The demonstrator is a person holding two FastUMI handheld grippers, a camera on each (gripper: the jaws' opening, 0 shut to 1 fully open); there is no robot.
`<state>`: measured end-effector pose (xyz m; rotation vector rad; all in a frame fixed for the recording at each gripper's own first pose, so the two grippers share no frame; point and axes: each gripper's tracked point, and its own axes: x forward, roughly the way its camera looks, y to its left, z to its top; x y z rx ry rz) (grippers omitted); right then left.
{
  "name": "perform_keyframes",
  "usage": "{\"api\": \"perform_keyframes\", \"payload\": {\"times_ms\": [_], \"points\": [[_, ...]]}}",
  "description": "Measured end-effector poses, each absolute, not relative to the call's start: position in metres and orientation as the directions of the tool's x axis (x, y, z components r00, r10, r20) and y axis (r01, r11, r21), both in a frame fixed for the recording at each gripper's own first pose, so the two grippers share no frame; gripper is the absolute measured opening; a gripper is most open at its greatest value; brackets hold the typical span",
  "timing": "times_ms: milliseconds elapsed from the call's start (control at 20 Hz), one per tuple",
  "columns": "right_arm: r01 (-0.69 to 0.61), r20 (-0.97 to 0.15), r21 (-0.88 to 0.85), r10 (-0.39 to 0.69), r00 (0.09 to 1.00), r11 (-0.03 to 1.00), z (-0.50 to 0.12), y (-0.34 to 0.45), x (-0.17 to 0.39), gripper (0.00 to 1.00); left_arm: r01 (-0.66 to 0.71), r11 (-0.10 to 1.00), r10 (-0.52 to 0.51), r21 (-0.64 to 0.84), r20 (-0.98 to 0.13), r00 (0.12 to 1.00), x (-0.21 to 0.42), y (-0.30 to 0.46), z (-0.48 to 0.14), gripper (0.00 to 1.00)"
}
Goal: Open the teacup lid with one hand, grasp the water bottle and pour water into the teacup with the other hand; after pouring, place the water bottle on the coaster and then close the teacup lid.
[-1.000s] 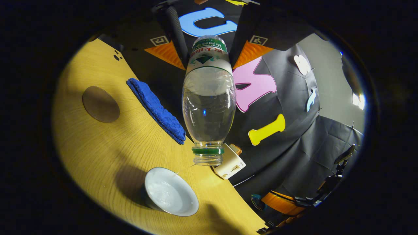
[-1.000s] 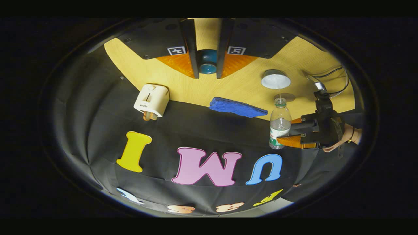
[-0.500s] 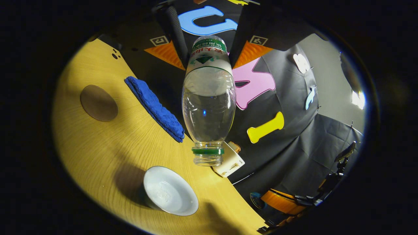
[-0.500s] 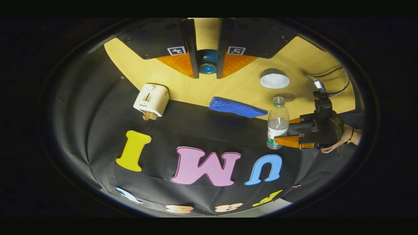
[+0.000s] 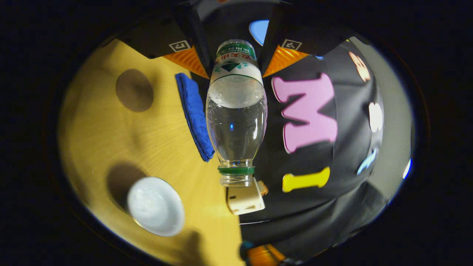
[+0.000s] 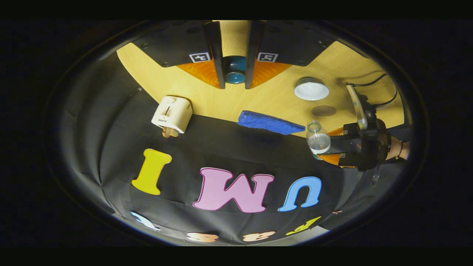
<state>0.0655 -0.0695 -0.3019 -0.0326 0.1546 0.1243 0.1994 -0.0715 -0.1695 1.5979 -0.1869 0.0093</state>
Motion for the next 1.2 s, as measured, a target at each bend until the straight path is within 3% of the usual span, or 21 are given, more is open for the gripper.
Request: {"api": "perform_keyframes", "payload": {"times_ms": [100, 250, 400, 550, 700, 1000, 1200], "points": [[-0.119, -0.158, -0.014, 0.116, 0.981, 0.993, -0.302, -0.067, 0.070, 0.26, -0.005, 0.270, -0.042, 0.963, 0.017, 0.999, 0.202, -0.059, -0.182, 0.74], [-0.117, -0.159, -0.011, 0.114, 0.981, 0.993, -0.299, -0.059, 0.074, 0.26, 0.080, 0.663, -0.001, 0.744, -0.106, 0.994, 0.207, -0.055, -0.202, 0.74], [-0.120, -0.155, 0.001, 0.118, 0.981, 0.993, -0.297, -0.051, 0.079, 0.26, 0.098, 0.908, -0.035, 0.407, -0.160, 0.986, 0.211, -0.061, -0.211, 0.74], [-0.123, -0.157, 0.005, 0.122, 0.980, 0.992, -0.297, -0.043, 0.082, 0.26, 0.093, 0.988, -0.073, 0.121, -0.163, 0.984, 0.220, -0.064, -0.222, 0.74], [-0.124, -0.155, 0.002, 0.122, 0.980, 0.992, -0.297, -0.041, 0.083, 0.26, 0.089, 0.995, -0.094, -0.048, -0.120, 0.988, 0.222, -0.072, -0.222, 0.74], [-0.113, -0.164, 0.010, 0.113, 0.980, 0.994, -0.301, -0.040, 0.085, 0.26, 0.077, 0.995, -0.086, -0.068, -0.131, 0.988, 0.220, -0.074, -0.216, 0.75], [-0.114, -0.171, 0.013, 0.115, 0.978, 0.993, -0.305, -0.036, 0.085, 0.36, 0.098, 0.992, -0.107, -0.082, -0.121, 0.987, 0.221, -0.074, -0.224, 0.75]]}}
